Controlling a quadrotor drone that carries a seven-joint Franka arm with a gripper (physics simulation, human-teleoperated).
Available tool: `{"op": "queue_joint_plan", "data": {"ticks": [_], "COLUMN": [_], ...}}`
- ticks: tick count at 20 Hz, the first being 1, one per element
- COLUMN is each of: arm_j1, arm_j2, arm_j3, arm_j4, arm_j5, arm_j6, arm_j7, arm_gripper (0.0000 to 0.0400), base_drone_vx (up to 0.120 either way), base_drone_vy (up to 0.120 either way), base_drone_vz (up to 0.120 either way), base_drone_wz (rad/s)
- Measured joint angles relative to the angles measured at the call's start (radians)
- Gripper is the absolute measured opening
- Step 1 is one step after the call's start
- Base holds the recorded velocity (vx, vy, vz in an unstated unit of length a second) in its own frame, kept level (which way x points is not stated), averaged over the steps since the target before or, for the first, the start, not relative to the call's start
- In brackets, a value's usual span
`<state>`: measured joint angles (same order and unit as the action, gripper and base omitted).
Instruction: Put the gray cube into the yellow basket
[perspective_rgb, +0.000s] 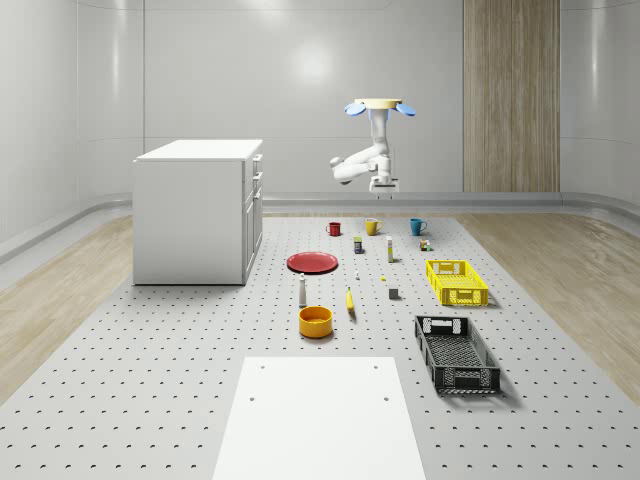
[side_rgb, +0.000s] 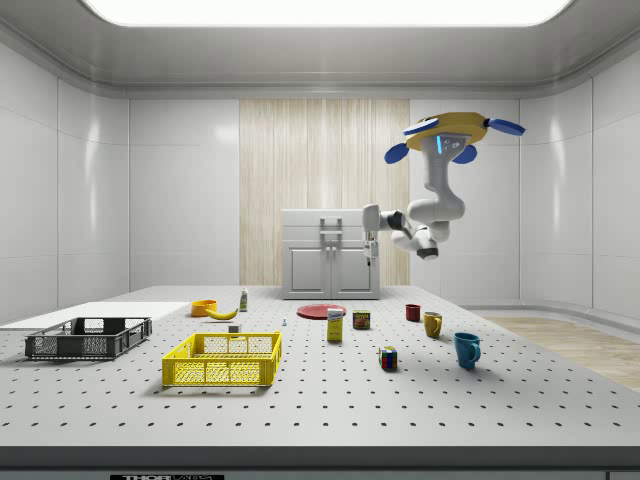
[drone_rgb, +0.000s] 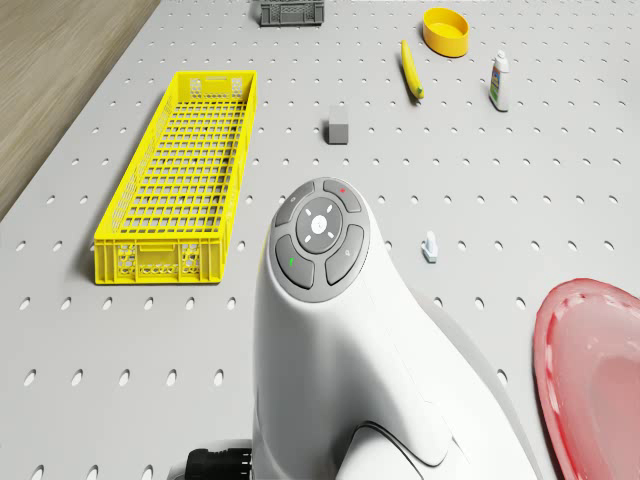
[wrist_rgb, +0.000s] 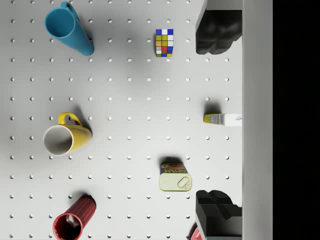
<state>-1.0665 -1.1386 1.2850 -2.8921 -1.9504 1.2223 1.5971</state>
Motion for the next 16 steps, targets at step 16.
{"op": "queue_joint_plan", "data": {"ticks": [16], "arm_j1": [-0.027], "arm_j2": [-0.078], "arm_j3": [0.024], "arm_j4": [0.005], "arm_j5": [0.040], "arm_j6": [0.070], "arm_j7": [0.025], "arm_gripper": [0.0400], "base_drone_vx": [0.120], "base_drone_vy": [0.000], "base_drone_vz": [0.000], "base_drone_wz": [0.000]}}
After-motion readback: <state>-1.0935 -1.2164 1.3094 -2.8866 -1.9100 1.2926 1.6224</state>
